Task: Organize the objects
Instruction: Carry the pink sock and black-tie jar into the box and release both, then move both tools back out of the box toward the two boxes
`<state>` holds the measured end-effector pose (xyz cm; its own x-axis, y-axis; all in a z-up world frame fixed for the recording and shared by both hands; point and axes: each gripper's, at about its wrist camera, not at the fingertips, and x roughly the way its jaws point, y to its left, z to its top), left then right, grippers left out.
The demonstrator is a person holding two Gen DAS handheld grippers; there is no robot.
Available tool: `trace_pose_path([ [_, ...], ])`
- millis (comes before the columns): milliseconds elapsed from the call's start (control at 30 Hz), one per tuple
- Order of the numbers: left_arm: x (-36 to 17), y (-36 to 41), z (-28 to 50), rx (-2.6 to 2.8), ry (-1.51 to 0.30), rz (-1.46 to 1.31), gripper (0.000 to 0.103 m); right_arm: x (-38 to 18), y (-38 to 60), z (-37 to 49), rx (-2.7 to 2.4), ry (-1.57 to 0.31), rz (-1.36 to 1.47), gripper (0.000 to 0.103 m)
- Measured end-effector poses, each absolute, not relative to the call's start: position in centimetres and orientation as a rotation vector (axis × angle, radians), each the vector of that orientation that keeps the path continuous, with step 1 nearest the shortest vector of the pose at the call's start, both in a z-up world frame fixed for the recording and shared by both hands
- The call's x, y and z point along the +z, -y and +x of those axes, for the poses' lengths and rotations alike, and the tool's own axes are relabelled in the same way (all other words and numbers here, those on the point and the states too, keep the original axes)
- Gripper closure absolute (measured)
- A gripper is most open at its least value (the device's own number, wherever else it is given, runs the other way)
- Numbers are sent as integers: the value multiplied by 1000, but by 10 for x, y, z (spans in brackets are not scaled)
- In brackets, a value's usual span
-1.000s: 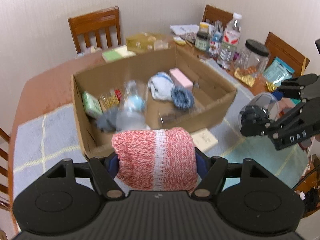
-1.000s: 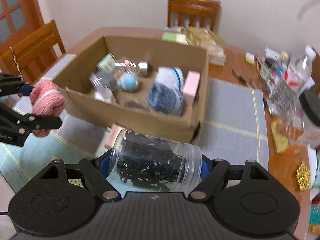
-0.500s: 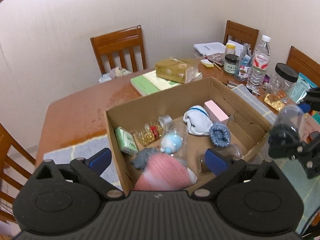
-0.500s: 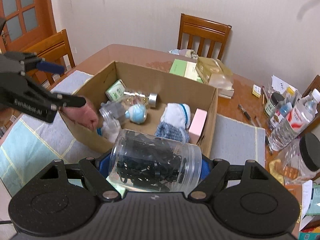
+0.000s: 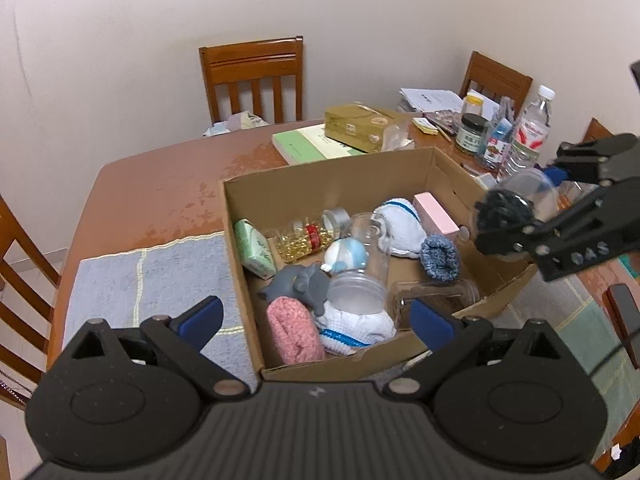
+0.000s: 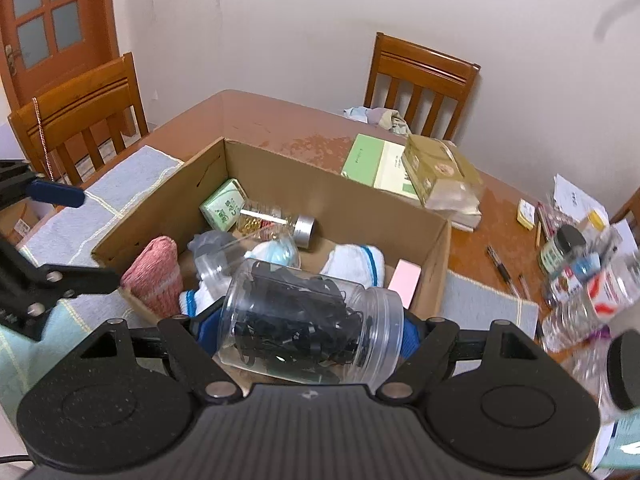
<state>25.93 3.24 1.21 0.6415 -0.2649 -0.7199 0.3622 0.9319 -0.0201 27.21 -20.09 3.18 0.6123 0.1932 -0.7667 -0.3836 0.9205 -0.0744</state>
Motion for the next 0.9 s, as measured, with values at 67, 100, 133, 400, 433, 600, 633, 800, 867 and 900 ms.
trace_pose_path([
  [67,13,-36,259,-349,-798,122,3,30,197,283,342,-848,-259,19],
  [100,13,-39,259,-342,-798,120,3,29,194,289,343,-847,-266,19],
  [133,13,-41,260,-332,-798,120,3,29,192,296,343,-843,-275,19],
  [400,9,-55,262,-285,-818,102,3,18,185,335,334,-827,-278,0],
  [433,8,-56,261,-283,-820,101,3,17,185,336,337,-833,-271,0],
  [600,7,-57,260,-271,-833,90,3,12,185,331,339,-860,-274,0],
  [633,7,-57,259,-268,-833,88,3,13,185,328,339,-863,-274,0],
  [800,4,-53,247,-284,-807,70,2,13,189,307,329,-864,-252,0],
  [867,-1,-50,242,-273,-806,88,1,11,191,294,321,-851,-240,0],
  [900,-1,-48,239,-263,-818,93,1,9,192,288,301,-857,-229,0],
])
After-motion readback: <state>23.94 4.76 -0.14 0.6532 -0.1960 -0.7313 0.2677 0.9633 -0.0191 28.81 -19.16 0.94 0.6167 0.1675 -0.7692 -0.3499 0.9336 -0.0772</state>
